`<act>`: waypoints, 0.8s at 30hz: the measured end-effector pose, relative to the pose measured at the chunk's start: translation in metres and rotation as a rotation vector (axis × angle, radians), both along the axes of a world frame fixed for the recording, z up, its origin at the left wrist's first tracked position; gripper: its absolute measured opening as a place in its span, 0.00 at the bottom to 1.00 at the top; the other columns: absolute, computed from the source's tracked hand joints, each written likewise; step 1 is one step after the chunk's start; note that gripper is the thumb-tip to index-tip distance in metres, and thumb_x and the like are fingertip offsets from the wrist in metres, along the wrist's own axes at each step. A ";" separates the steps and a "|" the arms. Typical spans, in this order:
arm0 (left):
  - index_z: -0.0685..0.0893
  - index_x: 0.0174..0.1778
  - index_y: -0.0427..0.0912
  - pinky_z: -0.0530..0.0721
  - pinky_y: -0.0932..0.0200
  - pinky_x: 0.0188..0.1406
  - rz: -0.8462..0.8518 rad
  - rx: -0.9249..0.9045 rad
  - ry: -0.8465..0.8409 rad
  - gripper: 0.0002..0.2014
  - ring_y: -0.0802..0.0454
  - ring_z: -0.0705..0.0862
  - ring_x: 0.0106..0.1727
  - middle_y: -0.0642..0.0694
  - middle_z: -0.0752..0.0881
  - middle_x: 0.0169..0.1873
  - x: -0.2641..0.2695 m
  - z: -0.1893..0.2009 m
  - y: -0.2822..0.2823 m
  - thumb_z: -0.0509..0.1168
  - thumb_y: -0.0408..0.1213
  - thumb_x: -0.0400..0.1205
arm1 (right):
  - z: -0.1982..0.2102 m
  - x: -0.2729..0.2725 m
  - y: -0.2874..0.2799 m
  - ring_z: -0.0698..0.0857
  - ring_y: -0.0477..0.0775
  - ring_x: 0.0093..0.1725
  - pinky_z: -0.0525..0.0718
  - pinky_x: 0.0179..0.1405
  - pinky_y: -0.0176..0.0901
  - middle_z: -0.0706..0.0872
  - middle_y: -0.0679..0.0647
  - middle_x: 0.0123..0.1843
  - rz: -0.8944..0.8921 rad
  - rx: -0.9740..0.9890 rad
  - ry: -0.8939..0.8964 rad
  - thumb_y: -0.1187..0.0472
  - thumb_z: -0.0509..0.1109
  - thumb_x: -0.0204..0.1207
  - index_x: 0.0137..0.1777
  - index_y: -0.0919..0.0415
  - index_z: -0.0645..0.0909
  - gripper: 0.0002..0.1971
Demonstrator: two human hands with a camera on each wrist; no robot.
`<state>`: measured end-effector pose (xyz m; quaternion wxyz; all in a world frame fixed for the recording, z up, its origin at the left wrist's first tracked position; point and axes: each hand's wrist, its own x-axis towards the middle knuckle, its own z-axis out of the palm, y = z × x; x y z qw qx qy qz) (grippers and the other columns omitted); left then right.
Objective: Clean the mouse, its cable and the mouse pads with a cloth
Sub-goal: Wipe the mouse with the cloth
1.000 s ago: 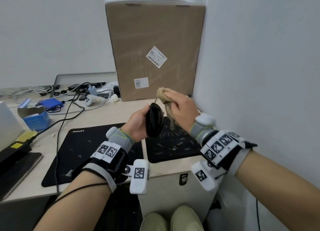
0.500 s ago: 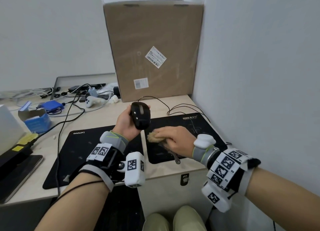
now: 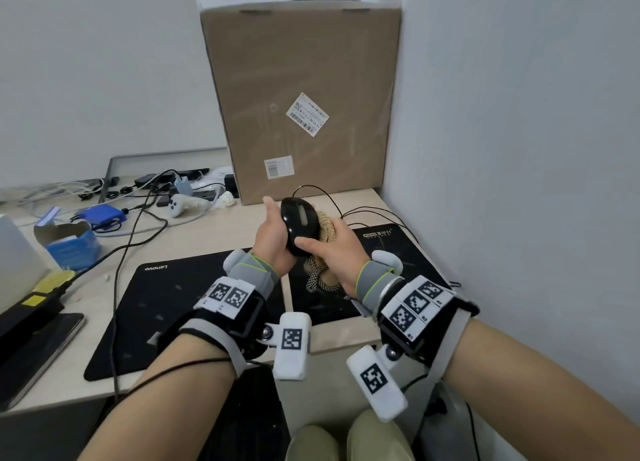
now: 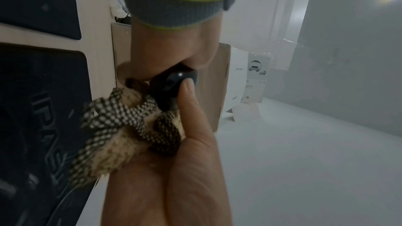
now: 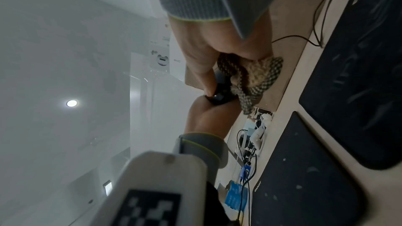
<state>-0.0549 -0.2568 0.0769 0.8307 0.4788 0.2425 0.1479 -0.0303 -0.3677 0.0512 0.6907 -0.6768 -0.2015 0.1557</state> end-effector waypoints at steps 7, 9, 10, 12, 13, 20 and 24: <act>0.81 0.46 0.41 0.85 0.54 0.41 0.014 0.220 0.022 0.25 0.46 0.85 0.41 0.41 0.86 0.41 0.005 0.000 -0.005 0.45 0.53 0.88 | 0.004 0.001 -0.004 0.80 0.51 0.57 0.73 0.53 0.33 0.82 0.52 0.59 -0.221 -0.234 -0.379 0.59 0.80 0.64 0.64 0.57 0.75 0.28; 0.82 0.54 0.38 0.85 0.48 0.49 -0.012 0.134 0.024 0.26 0.41 0.86 0.48 0.36 0.87 0.52 0.007 0.000 -0.001 0.45 0.55 0.87 | 0.001 0.000 -0.005 0.79 0.53 0.63 0.67 0.55 0.25 0.79 0.56 0.64 -0.196 -0.275 -0.574 0.62 0.77 0.68 0.68 0.63 0.76 0.28; 0.80 0.60 0.37 0.85 0.47 0.49 -0.031 0.073 0.026 0.27 0.40 0.85 0.50 0.35 0.85 0.55 0.007 -0.001 0.002 0.45 0.55 0.87 | -0.002 -0.003 -0.006 0.78 0.56 0.66 0.65 0.59 0.24 0.78 0.59 0.66 -0.168 -0.263 -0.662 0.65 0.75 0.70 0.69 0.65 0.77 0.26; 0.80 0.58 0.37 0.83 0.49 0.43 -0.077 -0.005 0.032 0.26 0.42 0.84 0.47 0.36 0.85 0.49 0.007 -0.002 0.007 0.44 0.54 0.87 | -0.010 -0.012 -0.011 0.78 0.60 0.67 0.68 0.67 0.28 0.77 0.62 0.68 -0.121 -0.240 -0.830 0.68 0.68 0.73 0.68 0.68 0.79 0.21; 0.80 0.52 0.37 0.82 0.50 0.40 -0.101 -0.022 0.033 0.25 0.44 0.84 0.43 0.38 0.85 0.42 0.006 -0.003 0.009 0.45 0.53 0.87 | -0.014 -0.016 -0.013 0.79 0.61 0.66 0.72 0.69 0.36 0.77 0.63 0.68 -0.102 -0.244 -0.906 0.68 0.65 0.74 0.67 0.68 0.79 0.20; 0.83 0.43 0.45 0.83 0.62 0.30 -0.243 0.058 0.019 0.19 0.53 0.87 0.32 0.47 0.86 0.33 0.004 -0.011 0.000 0.52 0.51 0.87 | 0.003 0.010 -0.002 0.81 0.69 0.59 0.79 0.64 0.55 0.79 0.63 0.68 -0.128 -0.409 -1.047 0.70 0.56 0.69 0.66 0.65 0.81 0.26; 0.80 0.43 0.47 0.76 0.60 0.28 -0.238 0.013 0.020 0.21 0.53 0.80 0.32 0.47 0.82 0.31 0.000 -0.012 -0.006 0.46 0.52 0.88 | 0.022 0.028 0.000 0.81 0.70 0.62 0.78 0.66 0.56 0.80 0.65 0.67 -0.111 -0.419 -0.953 0.70 0.54 0.70 0.67 0.66 0.81 0.26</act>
